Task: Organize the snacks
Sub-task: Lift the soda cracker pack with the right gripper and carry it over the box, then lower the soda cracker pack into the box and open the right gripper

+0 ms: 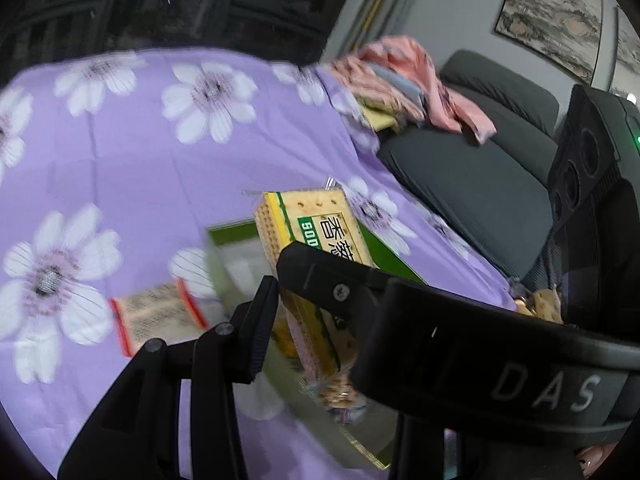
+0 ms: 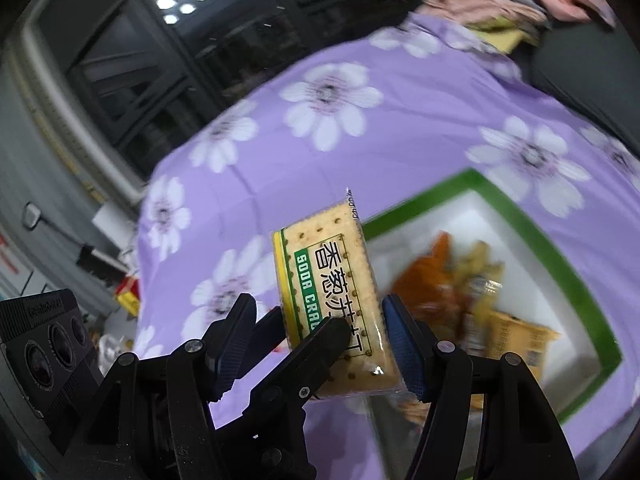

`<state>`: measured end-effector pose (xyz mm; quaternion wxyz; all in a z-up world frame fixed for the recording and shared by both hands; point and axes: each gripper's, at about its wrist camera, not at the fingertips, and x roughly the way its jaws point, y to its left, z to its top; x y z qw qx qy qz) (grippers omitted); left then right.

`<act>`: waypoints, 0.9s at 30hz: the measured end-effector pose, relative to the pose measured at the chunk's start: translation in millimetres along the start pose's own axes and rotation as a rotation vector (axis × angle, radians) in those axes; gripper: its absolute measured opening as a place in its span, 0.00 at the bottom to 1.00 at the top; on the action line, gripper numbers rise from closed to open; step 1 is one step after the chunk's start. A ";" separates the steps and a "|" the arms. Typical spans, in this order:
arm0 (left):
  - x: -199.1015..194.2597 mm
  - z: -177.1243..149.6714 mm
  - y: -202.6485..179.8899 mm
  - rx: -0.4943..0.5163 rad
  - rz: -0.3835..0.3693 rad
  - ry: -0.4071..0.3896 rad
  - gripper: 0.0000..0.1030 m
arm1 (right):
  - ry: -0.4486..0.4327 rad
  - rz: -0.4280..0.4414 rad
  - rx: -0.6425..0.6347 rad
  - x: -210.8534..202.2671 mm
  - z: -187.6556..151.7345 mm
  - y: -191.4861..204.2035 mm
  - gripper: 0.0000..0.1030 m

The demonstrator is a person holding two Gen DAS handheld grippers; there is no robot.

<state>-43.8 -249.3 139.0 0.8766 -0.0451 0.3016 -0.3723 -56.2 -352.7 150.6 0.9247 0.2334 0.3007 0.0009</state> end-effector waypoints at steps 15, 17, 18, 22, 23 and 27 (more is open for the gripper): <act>70.2 -4.7 -36.7 -0.015 -0.061 0.158 0.37 | 0.037 -0.060 0.230 7.4 3.9 -84.0 0.66; 77.4 -4.0 -40.8 -0.016 -0.076 0.175 0.37 | 0.025 -0.072 0.258 4.3 4.1 -90.6 0.66; 80.6 -3.8 -42.5 -0.018 -0.083 0.182 0.37 | 0.017 -0.079 0.277 2.9 4.1 -95.2 0.66; 96.0 -6.6 -46.5 -0.031 -0.092 0.241 0.37 | 0.013 -0.102 0.334 4.3 4.4 -111.1 0.66; 102.3 -8.2 -45.6 -0.046 -0.093 0.271 0.37 | 0.030 -0.117 0.346 7.5 3.2 -115.1 0.66; 115.5 -16.6 -39.6 -0.087 -0.081 0.312 0.36 | 0.078 -0.156 0.362 20.6 1.6 -121.7 0.66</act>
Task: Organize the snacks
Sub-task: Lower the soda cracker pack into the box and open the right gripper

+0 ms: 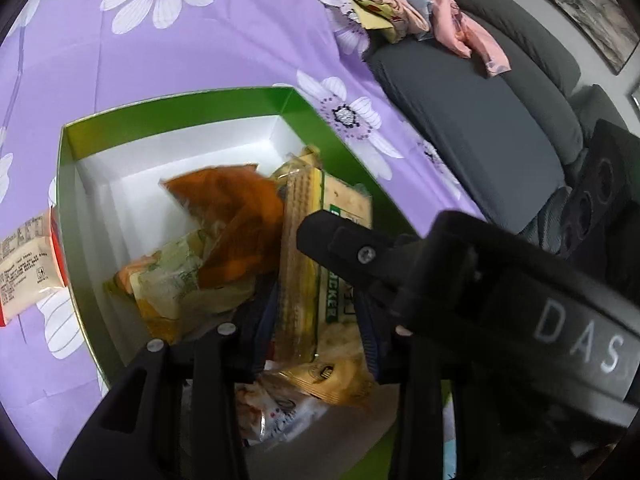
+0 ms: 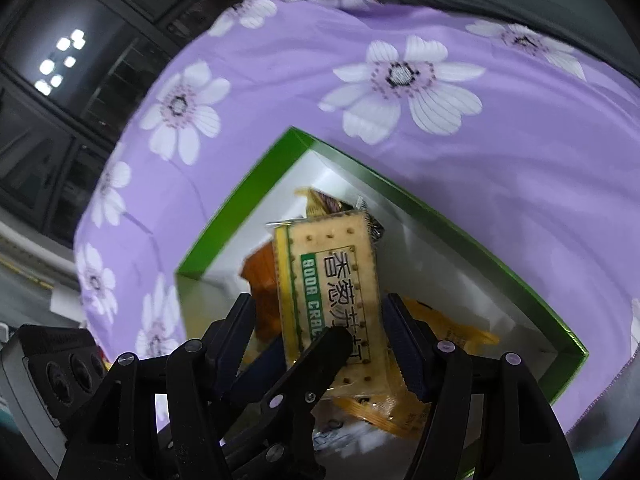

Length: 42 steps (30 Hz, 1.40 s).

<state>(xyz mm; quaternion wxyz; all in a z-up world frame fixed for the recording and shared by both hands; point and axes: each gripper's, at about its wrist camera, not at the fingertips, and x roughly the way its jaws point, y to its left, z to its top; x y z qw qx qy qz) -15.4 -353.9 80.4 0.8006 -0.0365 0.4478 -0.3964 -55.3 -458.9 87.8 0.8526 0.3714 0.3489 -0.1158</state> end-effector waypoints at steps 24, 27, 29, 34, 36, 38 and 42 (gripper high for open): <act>13.0 -2.7 7.6 -0.009 0.074 0.075 0.52 | 0.030 -0.087 0.093 17.2 4.3 -20.2 0.72; 14.3 -3.1 7.4 -0.006 0.079 0.081 0.54 | 0.031 -0.084 0.102 17.0 4.0 -21.9 0.72; 14.9 -2.5 6.9 -0.006 0.077 0.081 0.54 | 0.031 -0.086 0.100 17.3 4.4 -22.5 0.72; 14.5 -1.6 4.8 0.007 0.075 0.086 0.52 | 0.028 -0.085 0.097 17.0 4.9 -23.2 0.73; 4.8 -2.9 0.3 0.035 0.089 0.059 0.51 | 0.017 -0.076 0.077 14.7 5.8 -22.4 0.73; -12.4 -4.6 -1.5 0.055 0.123 -0.001 0.52 | -0.011 -0.049 0.059 7.2 6.7 -20.4 0.73; -50.8 -3.5 13.1 0.003 0.109 -0.066 0.58 | -0.109 -0.009 0.012 -16.7 3.2 -4.1 0.80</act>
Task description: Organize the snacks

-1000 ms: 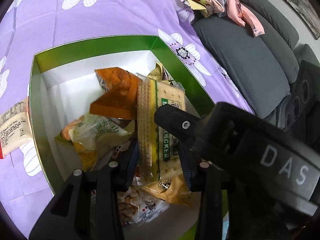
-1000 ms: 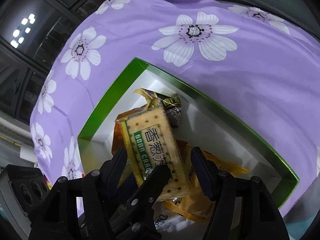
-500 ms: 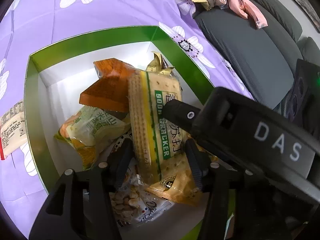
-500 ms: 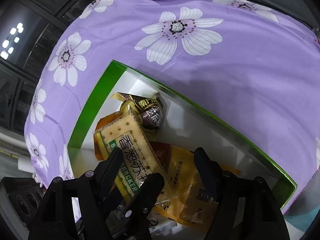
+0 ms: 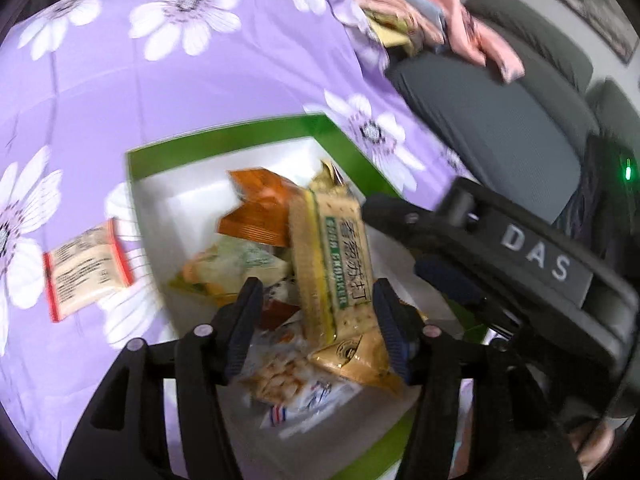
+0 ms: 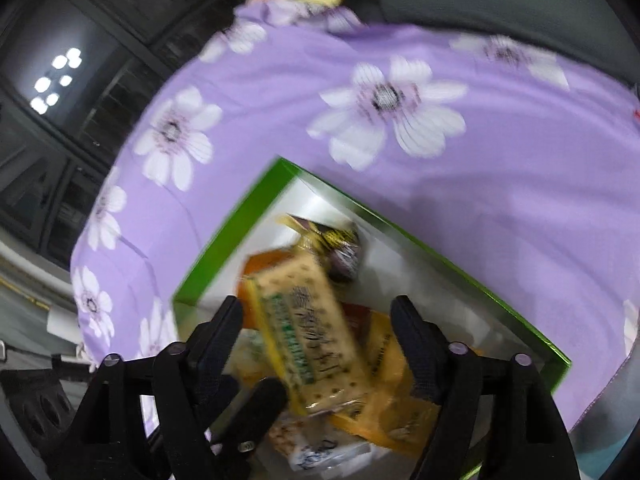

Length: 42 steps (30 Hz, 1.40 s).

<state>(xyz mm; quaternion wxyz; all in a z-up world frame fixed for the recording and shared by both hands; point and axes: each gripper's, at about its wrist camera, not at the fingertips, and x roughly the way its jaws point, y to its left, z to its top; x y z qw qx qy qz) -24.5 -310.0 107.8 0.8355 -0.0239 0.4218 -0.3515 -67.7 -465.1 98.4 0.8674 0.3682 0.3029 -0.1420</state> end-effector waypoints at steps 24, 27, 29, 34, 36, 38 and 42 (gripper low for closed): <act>-160.3 -86.6 182.7 -0.325 0.337 -0.267 0.96 | -0.054 0.044 -0.523 -7.3 -78.1 152.3 0.91; -156.8 -92.2 202.0 -0.375 0.355 -0.262 0.96 | -0.012 0.062 -0.563 2.4 -93.4 165.0 0.91; -152.5 -97.2 214.2 -0.420 0.367 -0.242 0.96 | 0.038 0.074 -0.575 12.0 -101.9 173.1 0.91; -147.0 -100.5 228.8 -0.435 0.406 -0.204 0.96 | 0.220 0.048 -0.519 52.2 -122.1 189.3 0.91; -148.2 -100.2 230.2 -0.431 0.411 -0.209 0.96 | 0.263 0.044 -0.500 71.4 -125.9 194.5 0.92; -148.5 -100.4 231.6 -0.425 0.417 -0.208 0.96 | 0.289 0.012 -0.550 90.2 -129.2 203.0 0.91; -149.7 -101.1 235.0 -0.417 0.421 -0.202 0.96 | 0.250 -0.147 -0.686 121.8 -126.8 216.6 0.91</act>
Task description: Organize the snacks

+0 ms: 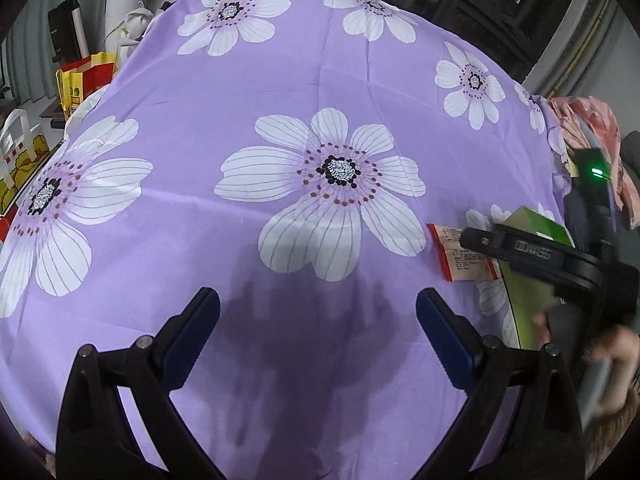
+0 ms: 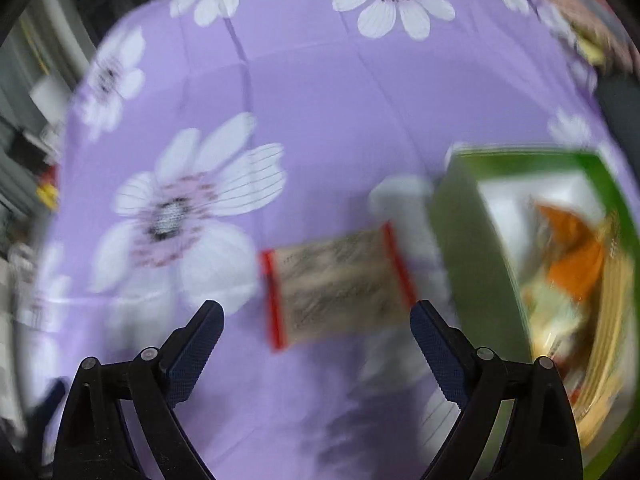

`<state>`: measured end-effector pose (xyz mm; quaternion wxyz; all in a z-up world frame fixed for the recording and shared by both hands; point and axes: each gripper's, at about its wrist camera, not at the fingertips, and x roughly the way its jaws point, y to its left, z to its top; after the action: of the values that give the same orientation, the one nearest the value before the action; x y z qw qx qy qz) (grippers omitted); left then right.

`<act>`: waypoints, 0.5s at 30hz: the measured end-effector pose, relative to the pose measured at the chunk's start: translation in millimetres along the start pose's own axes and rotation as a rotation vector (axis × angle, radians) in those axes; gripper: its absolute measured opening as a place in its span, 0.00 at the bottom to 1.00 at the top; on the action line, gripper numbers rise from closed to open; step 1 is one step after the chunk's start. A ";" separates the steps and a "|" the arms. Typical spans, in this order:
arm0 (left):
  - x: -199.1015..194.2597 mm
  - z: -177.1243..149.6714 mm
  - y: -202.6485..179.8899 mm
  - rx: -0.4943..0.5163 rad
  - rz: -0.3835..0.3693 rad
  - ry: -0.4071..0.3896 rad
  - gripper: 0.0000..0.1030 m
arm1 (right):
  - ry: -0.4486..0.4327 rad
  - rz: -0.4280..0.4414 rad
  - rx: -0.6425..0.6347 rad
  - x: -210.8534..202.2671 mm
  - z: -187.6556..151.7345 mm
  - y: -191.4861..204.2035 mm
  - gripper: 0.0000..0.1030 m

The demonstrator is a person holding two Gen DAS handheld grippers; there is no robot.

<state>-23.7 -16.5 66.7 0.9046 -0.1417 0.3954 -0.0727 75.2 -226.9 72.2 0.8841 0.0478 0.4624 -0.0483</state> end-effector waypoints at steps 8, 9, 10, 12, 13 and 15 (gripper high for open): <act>-1.0 2.7 4.9 -0.018 -0.005 0.006 0.96 | 0.017 -0.025 -0.094 8.3 11.4 12.6 0.91; -1.0 3.1 5.5 -0.022 -0.004 0.005 0.96 | 0.015 0.007 -0.118 3.5 10.7 17.0 0.91; -0.6 4.0 5.9 -0.022 -0.005 0.006 0.96 | 0.015 0.015 -0.141 1.7 9.7 21.8 0.91; -0.7 3.5 6.1 -0.022 -0.006 0.011 0.96 | 0.028 0.010 -0.162 6.9 7.3 28.1 0.91; -1.0 3.0 5.9 -0.017 -0.006 0.013 0.96 | 0.042 -0.006 -0.157 11.2 5.6 28.4 0.91; -2.7 3.2 5.5 -0.010 -0.007 0.010 0.96 | 0.062 -0.018 -0.154 20.2 4.1 28.3 0.91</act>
<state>-23.1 -10.0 69.0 0.9017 -0.1471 0.3997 -0.0744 93.7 -200.3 59.0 0.8700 -0.0232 0.4921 -0.0188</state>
